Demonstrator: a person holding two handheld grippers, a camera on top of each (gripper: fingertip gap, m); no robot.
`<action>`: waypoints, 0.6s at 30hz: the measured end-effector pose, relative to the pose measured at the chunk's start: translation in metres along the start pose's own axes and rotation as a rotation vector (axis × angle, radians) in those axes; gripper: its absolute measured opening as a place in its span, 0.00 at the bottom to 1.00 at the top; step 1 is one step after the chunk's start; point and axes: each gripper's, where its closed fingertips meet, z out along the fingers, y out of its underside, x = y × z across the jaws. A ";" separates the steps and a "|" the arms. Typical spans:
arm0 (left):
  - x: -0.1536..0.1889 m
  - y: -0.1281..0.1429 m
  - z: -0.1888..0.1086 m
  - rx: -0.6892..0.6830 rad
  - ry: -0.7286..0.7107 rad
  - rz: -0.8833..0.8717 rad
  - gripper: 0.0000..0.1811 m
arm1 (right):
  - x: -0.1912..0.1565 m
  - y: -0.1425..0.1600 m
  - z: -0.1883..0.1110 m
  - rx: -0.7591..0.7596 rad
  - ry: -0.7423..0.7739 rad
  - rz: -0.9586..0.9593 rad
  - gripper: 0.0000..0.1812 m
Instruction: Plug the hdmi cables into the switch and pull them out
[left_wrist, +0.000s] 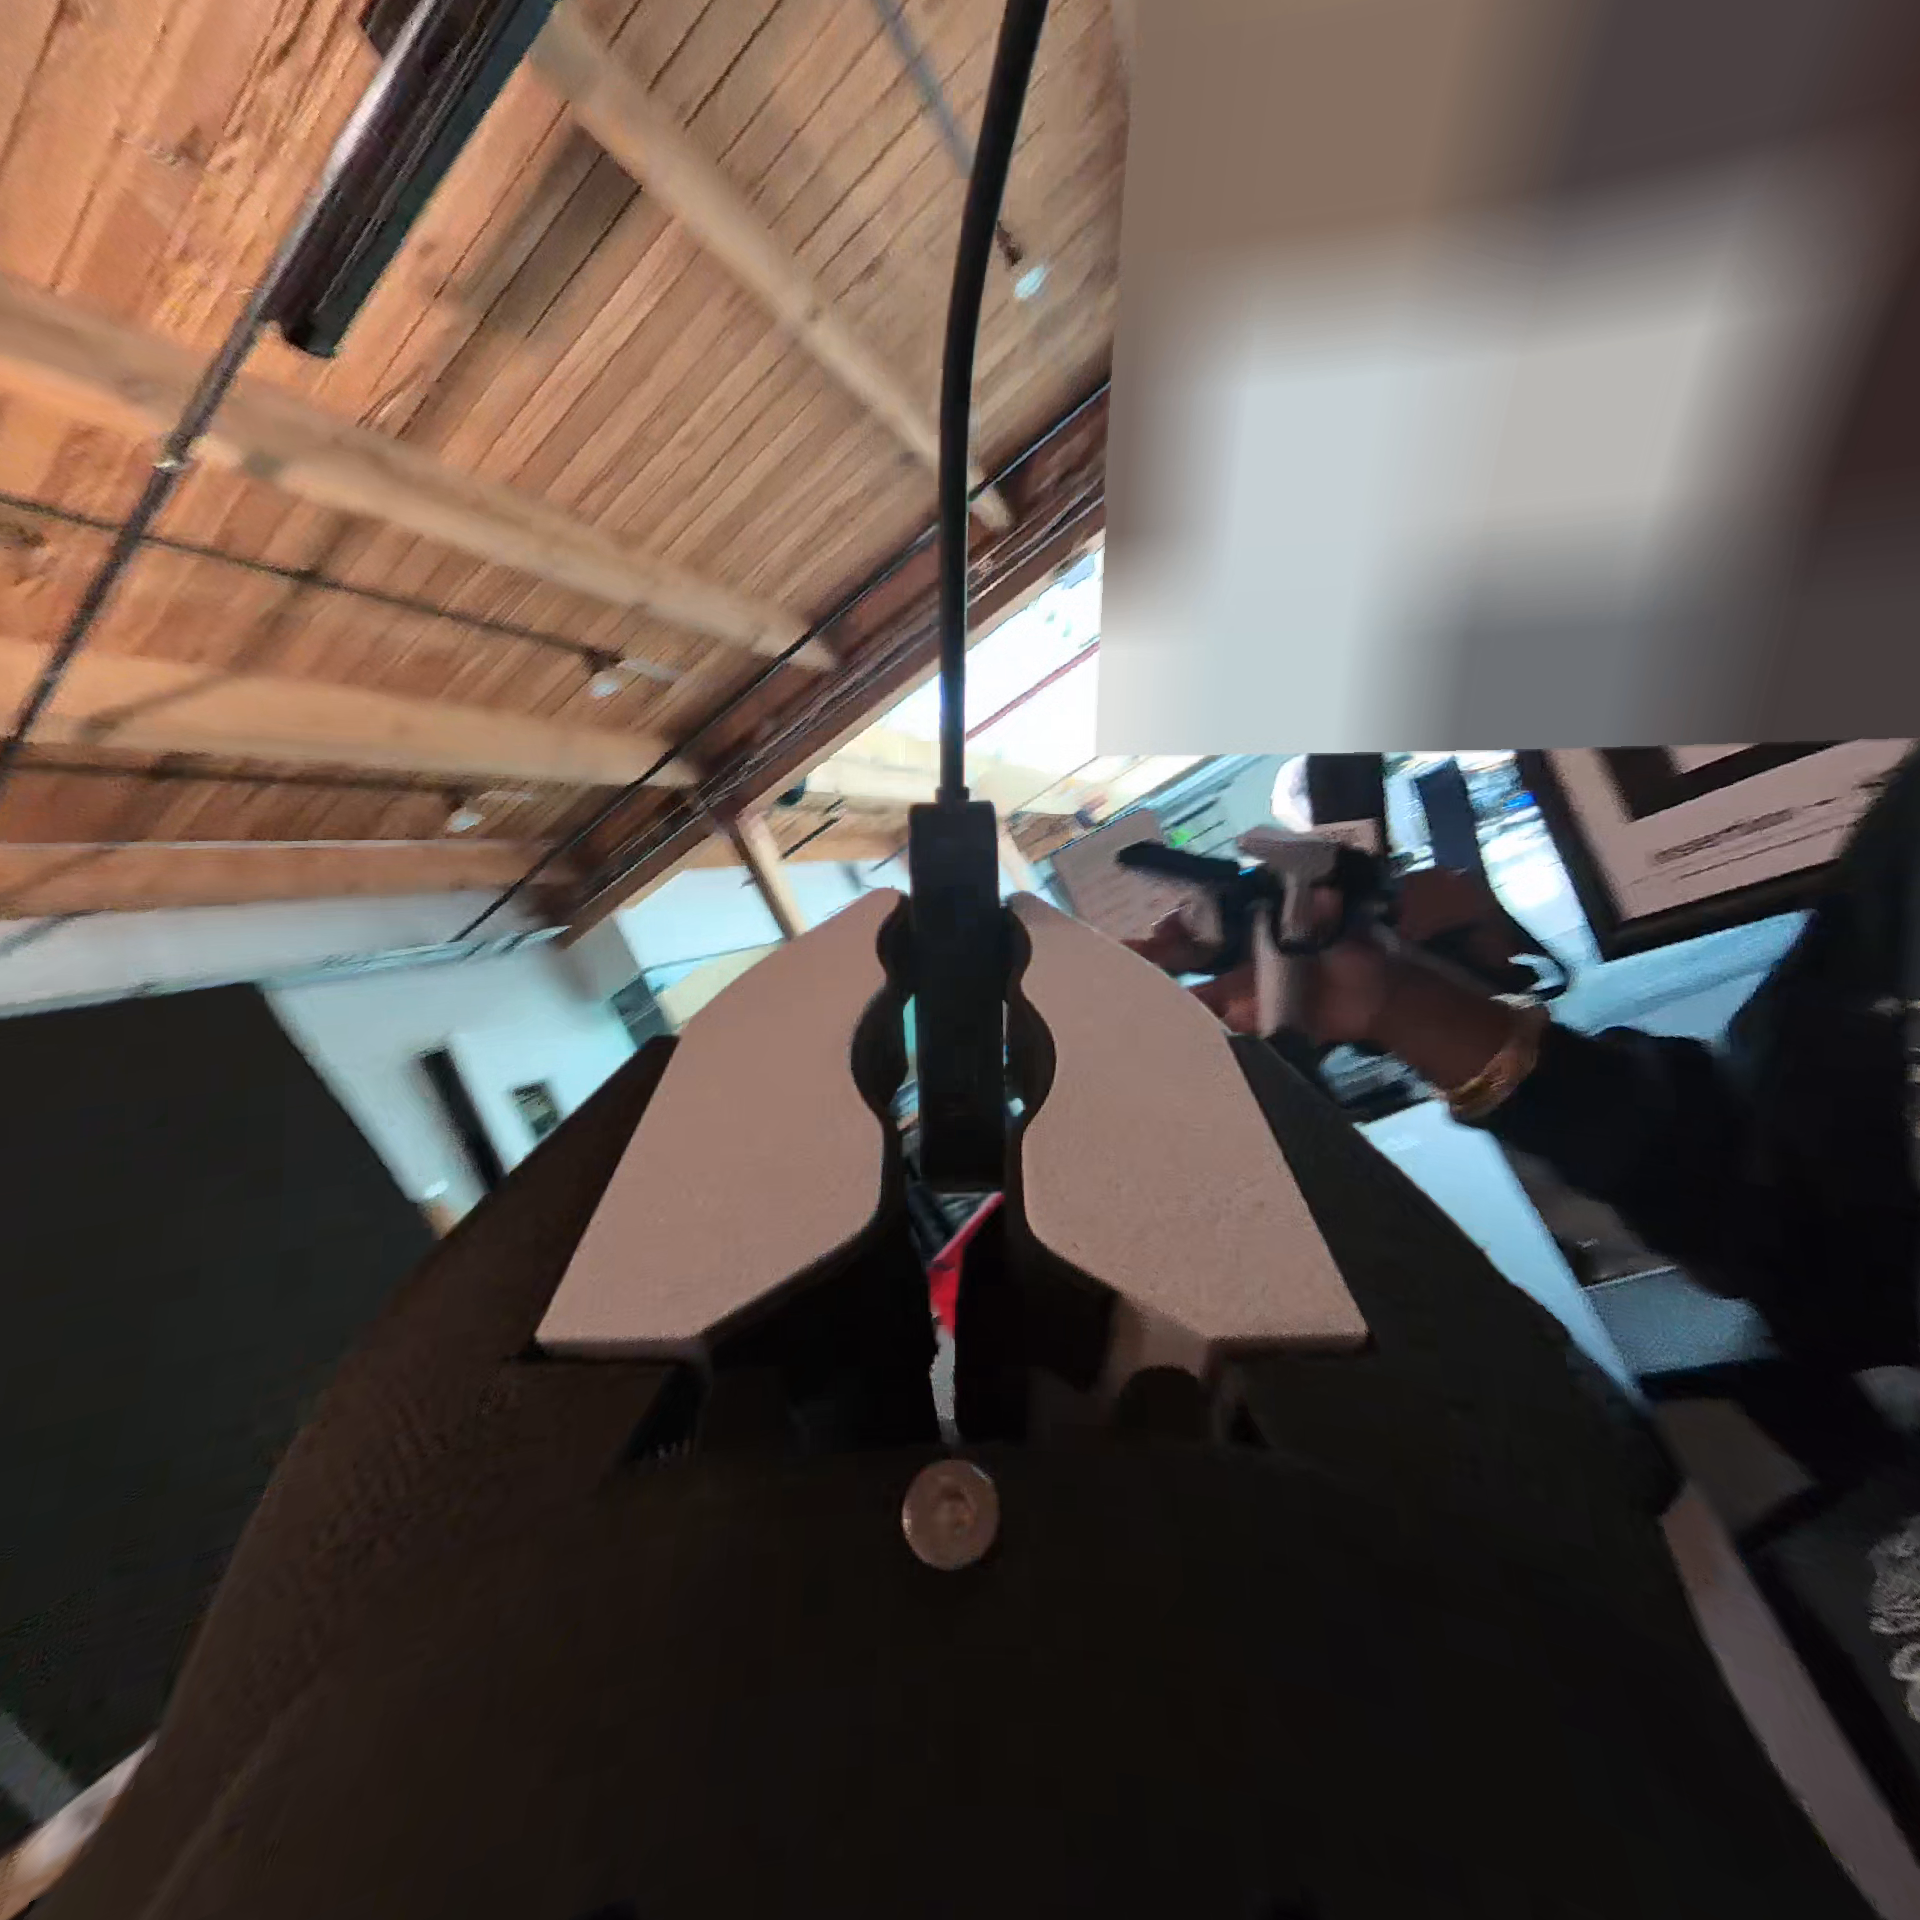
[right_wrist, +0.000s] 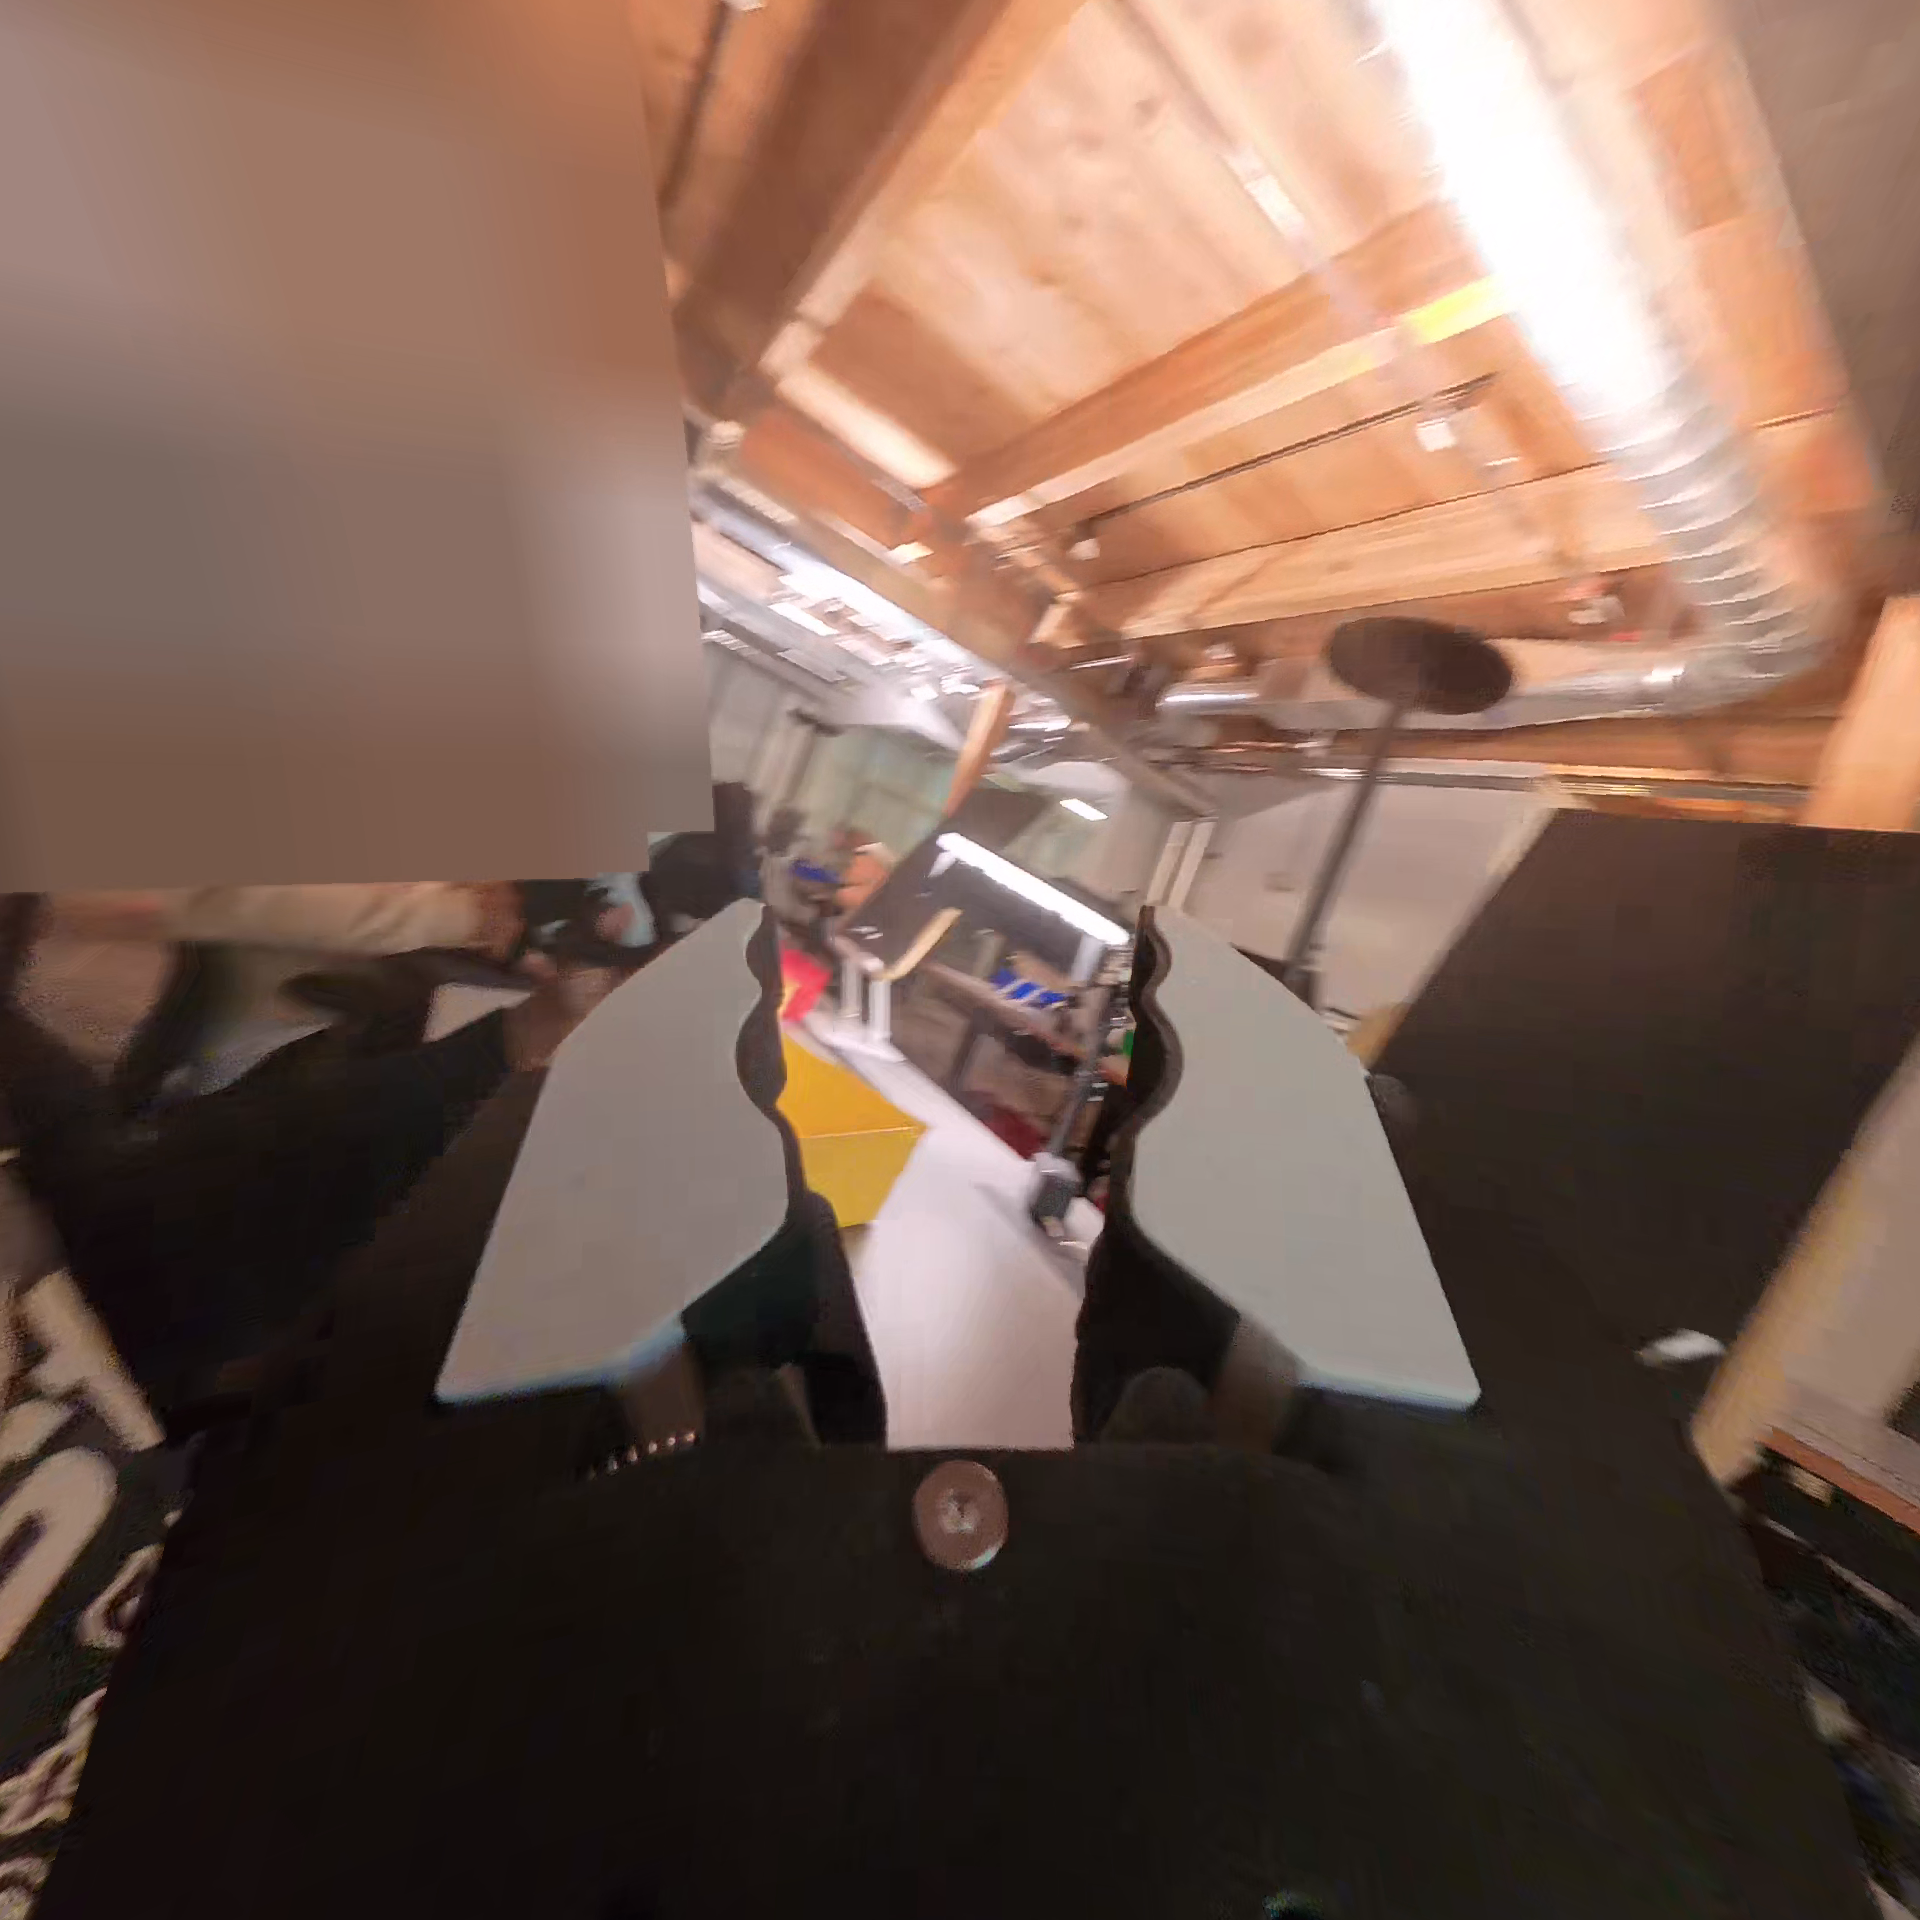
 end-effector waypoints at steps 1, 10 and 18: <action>0.012 0.004 0.006 0.018 0.047 -0.014 0.07 | -0.015 0.006 0.008 -0.011 -0.054 0.007 0.36; 0.092 0.062 0.041 -0.273 0.397 -0.015 0.07 | -0.091 0.047 0.037 -0.186 -0.309 -0.058 0.25; 0.117 0.089 0.044 -0.431 0.480 -0.008 0.07 | -0.118 0.092 0.046 -0.287 -0.413 -0.112 0.08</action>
